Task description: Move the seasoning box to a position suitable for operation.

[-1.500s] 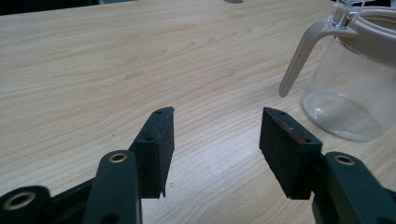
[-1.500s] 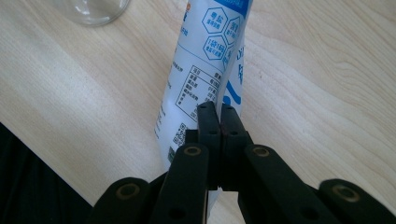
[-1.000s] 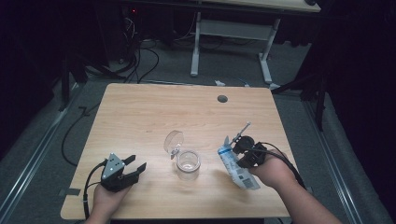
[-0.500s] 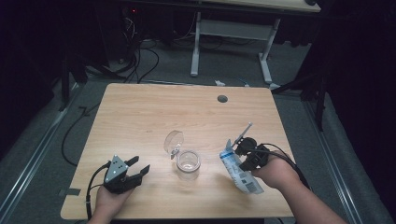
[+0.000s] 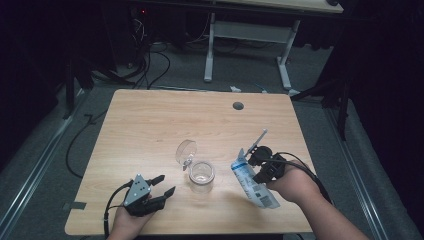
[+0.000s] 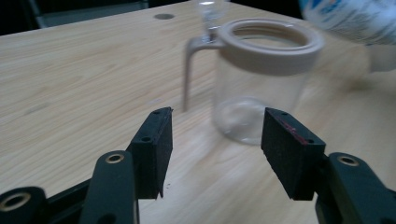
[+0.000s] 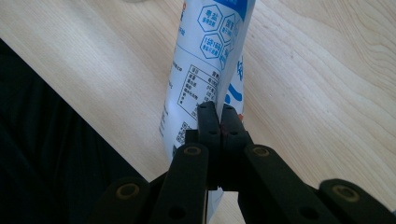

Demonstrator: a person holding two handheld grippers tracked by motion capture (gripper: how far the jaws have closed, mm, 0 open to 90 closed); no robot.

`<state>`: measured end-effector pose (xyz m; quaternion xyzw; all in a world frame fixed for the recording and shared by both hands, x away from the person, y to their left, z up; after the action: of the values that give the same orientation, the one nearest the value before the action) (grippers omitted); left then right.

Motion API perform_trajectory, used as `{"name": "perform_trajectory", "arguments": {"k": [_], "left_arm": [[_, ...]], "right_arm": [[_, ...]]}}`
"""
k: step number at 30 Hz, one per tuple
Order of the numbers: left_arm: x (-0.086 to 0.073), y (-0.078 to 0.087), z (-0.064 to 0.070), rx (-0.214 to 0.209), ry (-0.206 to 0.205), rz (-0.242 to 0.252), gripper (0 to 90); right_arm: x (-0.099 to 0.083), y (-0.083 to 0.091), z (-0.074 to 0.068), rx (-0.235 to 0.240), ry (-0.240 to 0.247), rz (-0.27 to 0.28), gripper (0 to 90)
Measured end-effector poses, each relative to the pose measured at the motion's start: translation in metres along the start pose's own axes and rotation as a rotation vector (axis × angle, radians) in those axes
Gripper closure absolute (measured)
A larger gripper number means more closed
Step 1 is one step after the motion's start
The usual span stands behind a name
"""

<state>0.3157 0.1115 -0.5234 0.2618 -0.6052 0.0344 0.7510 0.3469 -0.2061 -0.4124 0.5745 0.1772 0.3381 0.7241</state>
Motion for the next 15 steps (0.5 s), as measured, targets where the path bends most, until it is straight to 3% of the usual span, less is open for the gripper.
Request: {"name": "perform_trajectory", "arguments": {"k": [2, 6, 15], "left_arm": [[0.003, -0.006, 0.012, -0.03, -0.014, 0.0, 43.4], [0.011, -0.019, 0.031, -0.119, 0.015, 0.022, 42.8], [0.025, -0.047, 0.049, -0.157, 0.0, 0.017, 44.4]], "right_arm": [[0.002, 0.0, -0.003, 0.002, 0.013, 0.015, 90.0], [0.003, -0.003, -0.006, 0.012, 0.022, 0.036, 90.0], [0.0, -0.011, -0.011, 0.024, 0.039, 0.03, 90.0]]}}
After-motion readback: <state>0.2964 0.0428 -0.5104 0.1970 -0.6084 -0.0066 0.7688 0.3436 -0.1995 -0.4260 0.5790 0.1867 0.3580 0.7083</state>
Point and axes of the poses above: each handheld gripper's, and its own axes: y roughly backward along the jaws, x roughly out of its top, z roughly to its right, the point moved 4 cm from there along -y, roughly forward along the jaws, and after that the axes turned 15 degrees about -x, right-handed, at the moved point
